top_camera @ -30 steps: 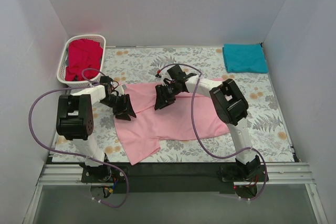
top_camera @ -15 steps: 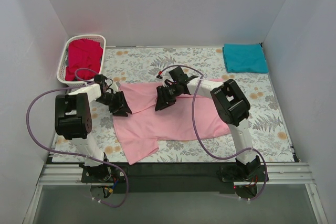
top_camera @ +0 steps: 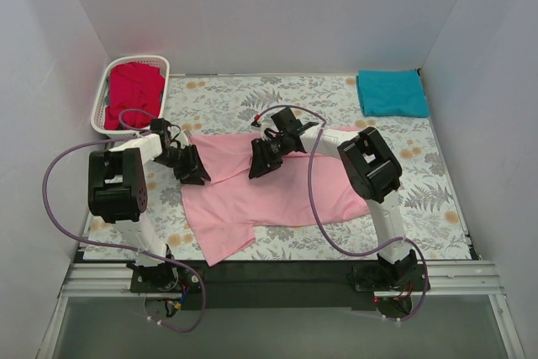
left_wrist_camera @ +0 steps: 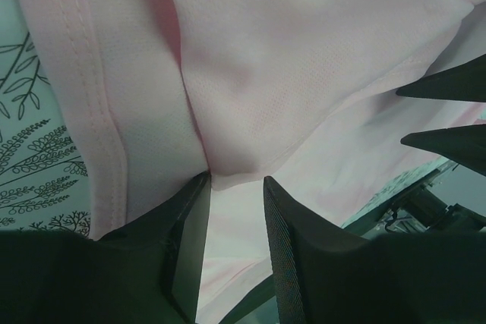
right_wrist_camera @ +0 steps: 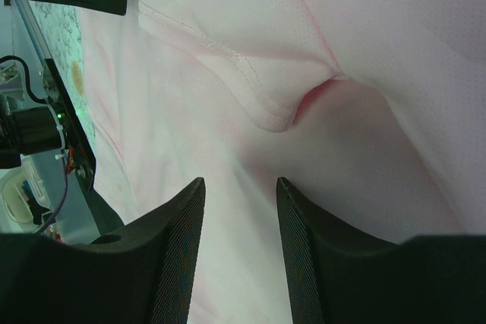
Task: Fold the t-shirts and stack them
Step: Fold the tshirt
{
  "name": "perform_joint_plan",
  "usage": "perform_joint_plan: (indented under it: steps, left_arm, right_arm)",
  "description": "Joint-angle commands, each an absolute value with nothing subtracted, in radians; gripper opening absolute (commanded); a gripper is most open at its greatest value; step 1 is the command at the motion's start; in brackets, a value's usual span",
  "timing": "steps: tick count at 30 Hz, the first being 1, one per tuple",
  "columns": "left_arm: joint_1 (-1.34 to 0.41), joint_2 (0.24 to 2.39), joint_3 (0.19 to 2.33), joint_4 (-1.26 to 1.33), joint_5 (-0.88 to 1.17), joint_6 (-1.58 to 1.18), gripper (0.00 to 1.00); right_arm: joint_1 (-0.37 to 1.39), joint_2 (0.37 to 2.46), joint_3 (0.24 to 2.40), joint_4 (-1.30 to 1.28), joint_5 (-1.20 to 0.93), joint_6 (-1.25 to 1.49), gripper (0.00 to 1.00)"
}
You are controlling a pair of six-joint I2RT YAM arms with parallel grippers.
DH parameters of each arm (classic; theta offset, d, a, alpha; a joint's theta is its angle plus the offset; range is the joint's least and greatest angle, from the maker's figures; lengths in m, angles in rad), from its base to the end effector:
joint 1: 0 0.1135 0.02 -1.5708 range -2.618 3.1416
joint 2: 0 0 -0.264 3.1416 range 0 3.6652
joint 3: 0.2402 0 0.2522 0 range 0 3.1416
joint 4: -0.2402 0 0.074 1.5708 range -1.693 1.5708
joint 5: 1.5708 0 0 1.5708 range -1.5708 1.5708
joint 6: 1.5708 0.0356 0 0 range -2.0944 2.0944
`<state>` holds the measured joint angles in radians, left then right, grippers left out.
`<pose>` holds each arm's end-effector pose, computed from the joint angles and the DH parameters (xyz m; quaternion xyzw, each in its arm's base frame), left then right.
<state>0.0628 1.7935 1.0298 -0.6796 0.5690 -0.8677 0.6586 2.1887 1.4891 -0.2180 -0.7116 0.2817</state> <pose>0.3105 0.0003 0.1418 0.4138 -0.8641 0.2817 0.0535 0.3498 0.3001 0.1367 -0.2761 0.8512 0.4304 0.1186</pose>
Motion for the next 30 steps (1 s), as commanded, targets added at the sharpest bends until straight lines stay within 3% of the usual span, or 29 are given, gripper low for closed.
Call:
perform_joint_plan:
  steps: [1, 16, 24, 30]
  left_arm:
    - [0.061, 1.787, 1.057, -0.65, 0.612, -0.876, 0.33]
    - [0.052, 1.796, 1.057, -0.623, 0.634, -0.894, 0.29]
    - [0.051, 1.772, 1.068, -0.647, 0.65, -0.882, 0.0]
    - [0.051, 1.723, 1.063, -0.704, 0.666, -0.847, 0.0]
  right_arm:
    - [0.664, 2.192, 1.45, -0.278, -0.66, 0.247, 0.5]
    - [0.664, 2.184, 1.451, -0.276, -0.669, 0.241, 0.5]
    - [0.664, 2.164, 1.45, -0.276, -0.673, 0.239, 0.5]
    - [0.664, 2.134, 1.454, -0.273, -0.68, 0.242, 0.51]
